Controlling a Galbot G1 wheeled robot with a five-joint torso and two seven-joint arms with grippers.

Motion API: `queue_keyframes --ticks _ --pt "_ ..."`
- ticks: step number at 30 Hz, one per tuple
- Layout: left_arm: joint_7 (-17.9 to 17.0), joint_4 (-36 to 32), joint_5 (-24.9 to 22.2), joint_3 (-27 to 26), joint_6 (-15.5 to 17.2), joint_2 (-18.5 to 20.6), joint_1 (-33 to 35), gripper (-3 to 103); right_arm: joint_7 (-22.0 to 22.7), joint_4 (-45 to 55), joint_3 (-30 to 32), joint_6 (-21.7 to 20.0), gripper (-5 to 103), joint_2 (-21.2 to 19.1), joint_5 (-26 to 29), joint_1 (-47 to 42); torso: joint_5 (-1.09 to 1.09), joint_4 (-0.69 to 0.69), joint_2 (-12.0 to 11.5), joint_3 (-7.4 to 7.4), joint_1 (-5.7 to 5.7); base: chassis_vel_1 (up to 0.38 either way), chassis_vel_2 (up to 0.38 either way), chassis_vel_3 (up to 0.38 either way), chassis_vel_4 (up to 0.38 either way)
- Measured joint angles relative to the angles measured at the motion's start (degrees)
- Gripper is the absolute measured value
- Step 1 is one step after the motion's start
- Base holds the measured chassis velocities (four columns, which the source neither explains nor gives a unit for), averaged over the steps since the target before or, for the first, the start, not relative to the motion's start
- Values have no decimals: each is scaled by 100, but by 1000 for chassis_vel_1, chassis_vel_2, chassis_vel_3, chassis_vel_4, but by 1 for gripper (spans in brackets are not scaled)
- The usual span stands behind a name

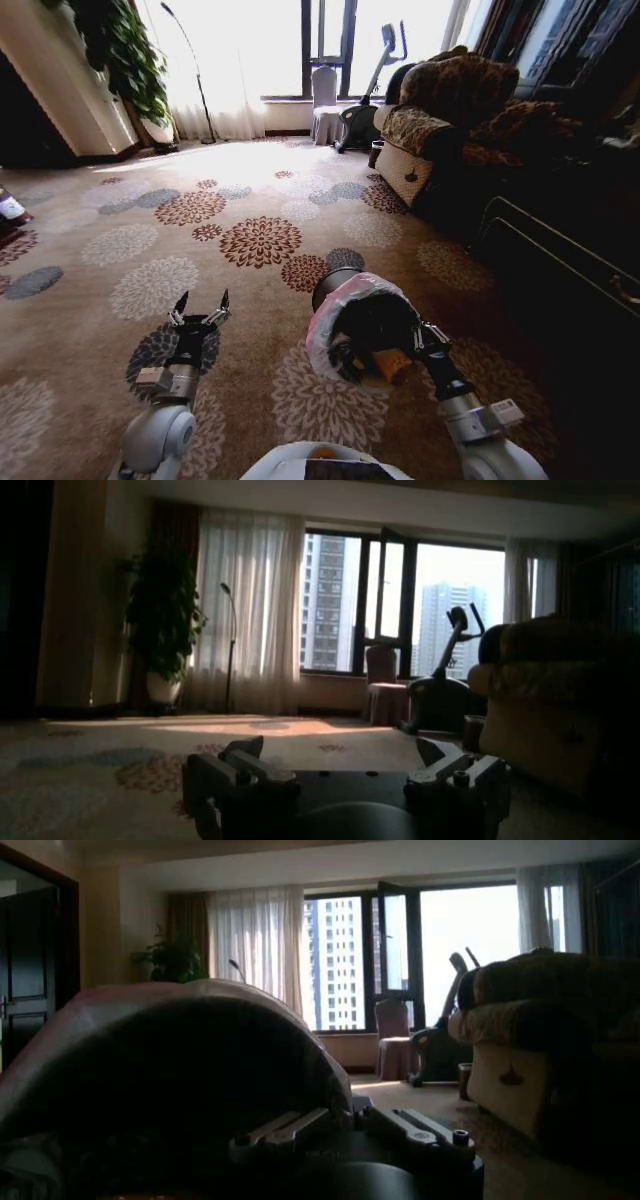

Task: Pick up the trash from the ground and place it into the trash bin.

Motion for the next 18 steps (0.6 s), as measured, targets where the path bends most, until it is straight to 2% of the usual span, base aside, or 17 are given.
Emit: queue_keyframes --ticks 2,4,6,11,12,13,14,17,18 --pt "0 0 0 0 0 0 0 100 0 -4 9 0 0 1 -4 -4 -3 0 0 0 0 331 -296 -266 295" --pt "-1 0 0 -1 0 0 2 100 -6 -5 114 -15 0 -2 -1 -72 7 1 2 -3 -3 216 -194 -196 142" --pt "-1 0 0 0 0 0 2 100 -5 -5 194 -54 0 -12 32 -111 6 1 2 -3 -2 160 -71 -116 98" --pt "-1 0 0 0 0 0 -2 100 -7 -76 670 -261 0 -61 314 -217 6 0 0 3 2 -17 10 37 -14" --pt "-1 0 0 0 0 0 -5 100 0 -130 893 -328 0 -90 456 -222 5 1 0 3 4 -60 60 91 -28" --pt "-1 0 0 0 0 0 -7 100 0 -368 1402 -476 0 -212 866 -155 4 0 0 4 5 -67 60 74 -20" --pt "-1 0 0 0 0 0 -7 100 0 -368 1402 -476 0 -212 866 -155 4 0 0 4 5 -67 60 74 -20" --pt "-1 0 0 0 0 0 -5 100 0 -1016 2152 -722 0 -532 1434 48 7 1 0 1 3 -7 8 25 -2" --pt "-1 0 0 0 0 0 -5 100 0 -1016 2152 -722 0 -532 1434 48 7 1 0 1 3 0 0 0 0"
